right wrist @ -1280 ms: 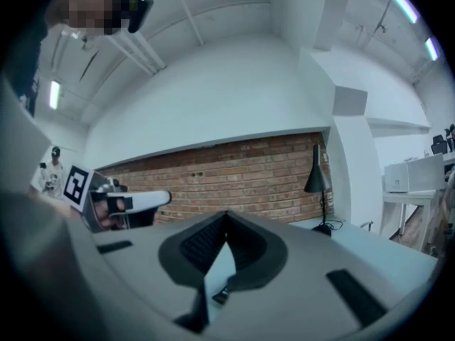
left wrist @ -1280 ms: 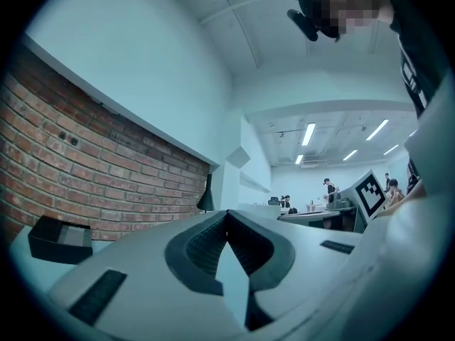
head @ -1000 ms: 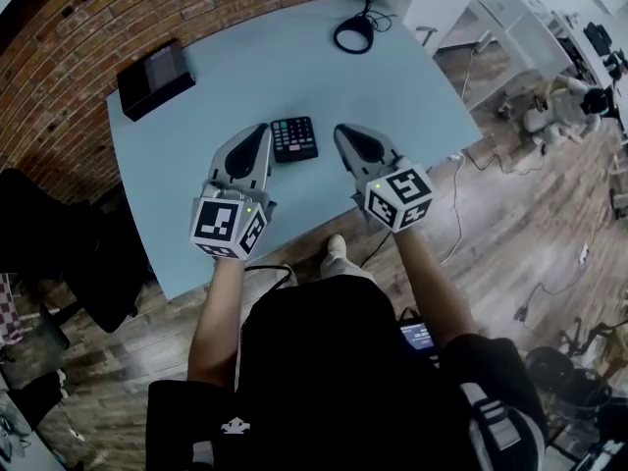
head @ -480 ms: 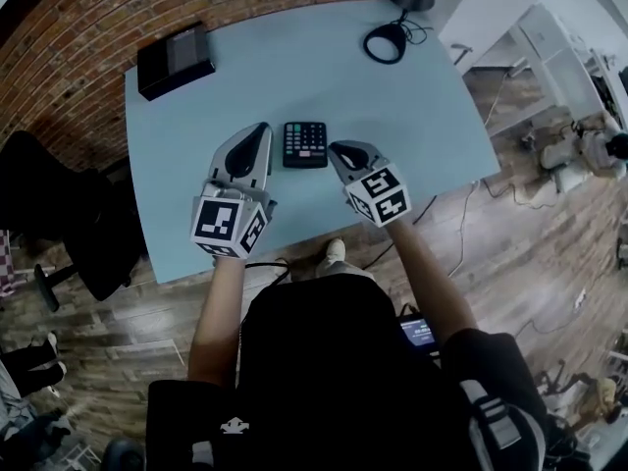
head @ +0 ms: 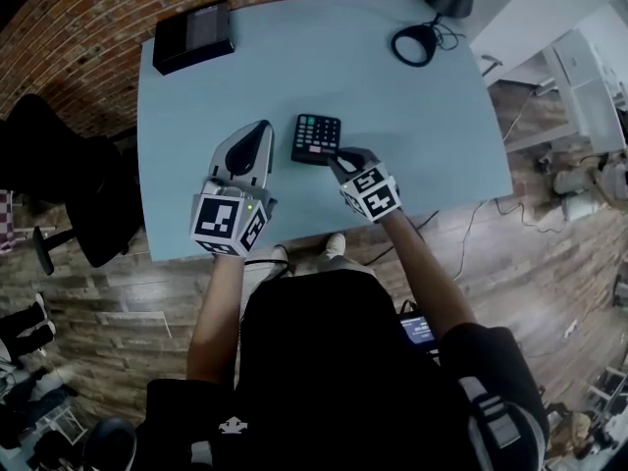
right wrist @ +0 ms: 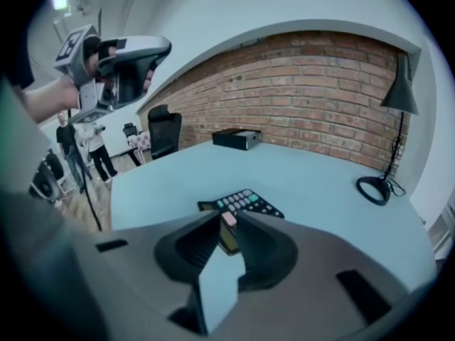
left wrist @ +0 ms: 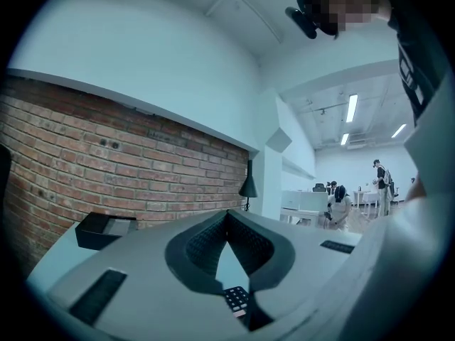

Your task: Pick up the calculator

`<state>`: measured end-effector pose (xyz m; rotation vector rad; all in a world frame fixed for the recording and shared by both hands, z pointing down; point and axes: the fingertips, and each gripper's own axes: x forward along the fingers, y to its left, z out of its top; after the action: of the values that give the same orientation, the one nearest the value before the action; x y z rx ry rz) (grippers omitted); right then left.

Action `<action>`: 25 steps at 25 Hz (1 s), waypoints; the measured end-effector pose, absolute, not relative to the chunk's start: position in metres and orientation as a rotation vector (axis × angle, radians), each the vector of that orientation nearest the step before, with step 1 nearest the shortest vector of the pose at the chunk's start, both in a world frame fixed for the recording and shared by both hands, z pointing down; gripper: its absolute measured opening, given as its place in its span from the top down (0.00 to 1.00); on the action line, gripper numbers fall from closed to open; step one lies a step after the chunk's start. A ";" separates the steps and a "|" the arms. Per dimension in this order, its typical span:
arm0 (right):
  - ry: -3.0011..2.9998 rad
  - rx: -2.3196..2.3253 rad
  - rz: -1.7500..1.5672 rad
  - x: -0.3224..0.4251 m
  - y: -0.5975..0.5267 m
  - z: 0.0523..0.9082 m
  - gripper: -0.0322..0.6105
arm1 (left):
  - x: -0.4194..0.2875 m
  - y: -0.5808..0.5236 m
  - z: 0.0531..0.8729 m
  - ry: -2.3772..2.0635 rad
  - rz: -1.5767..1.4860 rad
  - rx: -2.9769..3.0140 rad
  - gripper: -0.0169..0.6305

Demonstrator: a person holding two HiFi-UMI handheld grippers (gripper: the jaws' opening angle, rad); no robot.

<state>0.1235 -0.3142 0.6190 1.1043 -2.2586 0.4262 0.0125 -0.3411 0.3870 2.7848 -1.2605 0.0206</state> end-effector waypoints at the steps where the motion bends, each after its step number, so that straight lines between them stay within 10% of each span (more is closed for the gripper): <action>1: -2.251 1.082 0.423 0.122 -0.314 0.625 0.87 | 0.012 -0.342 0.388 -1.269 0.025 2.779 0.97; 25: -1.965 0.740 -0.251 0.097 -0.315 0.697 0.79 | -0.014 -0.342 0.411 -1.460 0.088 2.650 0.97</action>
<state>0.0970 -0.3151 0.6969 0.7396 -1.9652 -0.2509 -0.0135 -0.3415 0.4109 2.6500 -1.4600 0.0884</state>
